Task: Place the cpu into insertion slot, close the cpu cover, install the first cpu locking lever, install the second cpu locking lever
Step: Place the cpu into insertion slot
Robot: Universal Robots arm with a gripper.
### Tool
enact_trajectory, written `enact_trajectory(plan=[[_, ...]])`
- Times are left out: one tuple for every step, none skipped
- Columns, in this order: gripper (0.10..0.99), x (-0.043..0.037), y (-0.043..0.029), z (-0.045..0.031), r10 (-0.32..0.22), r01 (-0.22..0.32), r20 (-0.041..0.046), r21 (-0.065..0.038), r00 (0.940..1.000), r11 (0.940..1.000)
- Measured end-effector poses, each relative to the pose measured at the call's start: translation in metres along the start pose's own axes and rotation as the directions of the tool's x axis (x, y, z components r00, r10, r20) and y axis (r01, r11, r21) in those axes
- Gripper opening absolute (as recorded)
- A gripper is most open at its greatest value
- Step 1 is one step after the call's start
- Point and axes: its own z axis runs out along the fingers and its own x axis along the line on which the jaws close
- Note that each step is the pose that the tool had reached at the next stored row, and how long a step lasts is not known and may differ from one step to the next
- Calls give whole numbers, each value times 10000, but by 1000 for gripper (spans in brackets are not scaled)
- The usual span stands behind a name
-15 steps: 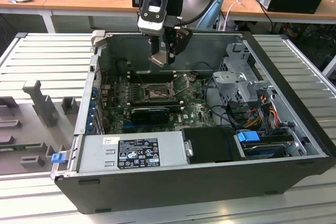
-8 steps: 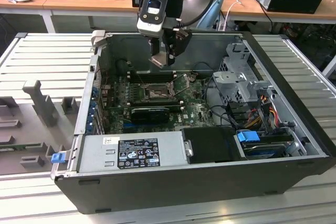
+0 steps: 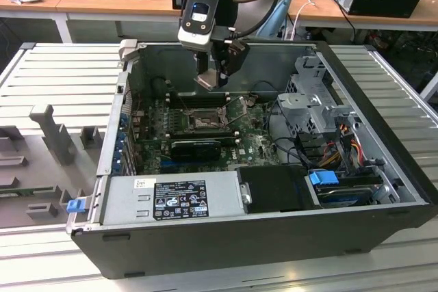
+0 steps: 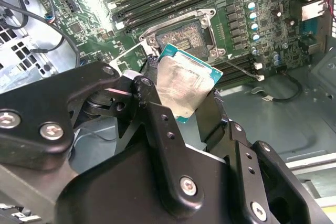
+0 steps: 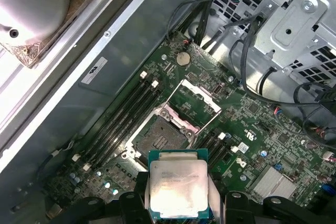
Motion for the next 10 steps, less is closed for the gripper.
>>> enact_trajectory(plan=[[533, 0, 0, 4, 18, -18, 2, 0, 10000, 10000], [533, 0, -1, 7, 29, -29, 3, 0, 10000, 10000], [533, 0, -1, 12, 47, -47, 4, -1, 10000, 10000], [533, -1, -2, 21, 81, -81, 6, -2, 10000, 10000], [533, -1, -2, 24, 92, -92, 7, -2, 10000, 10000], [533, -1, -2, 28, 103, -103, 8, -3, 9999, 9999], [533, -1, -3, 34, 124, -124, 10, -3, 9999, 9999], [533, -1, -3, 38, 138, -138, 10, -3, 9999, 9999], [533, -1, -3, 41, 149, -149, 11, -2, 9999, 9999], [533, -1, -4, 48, 171, -171, 12, -3, 9999, 9999]])
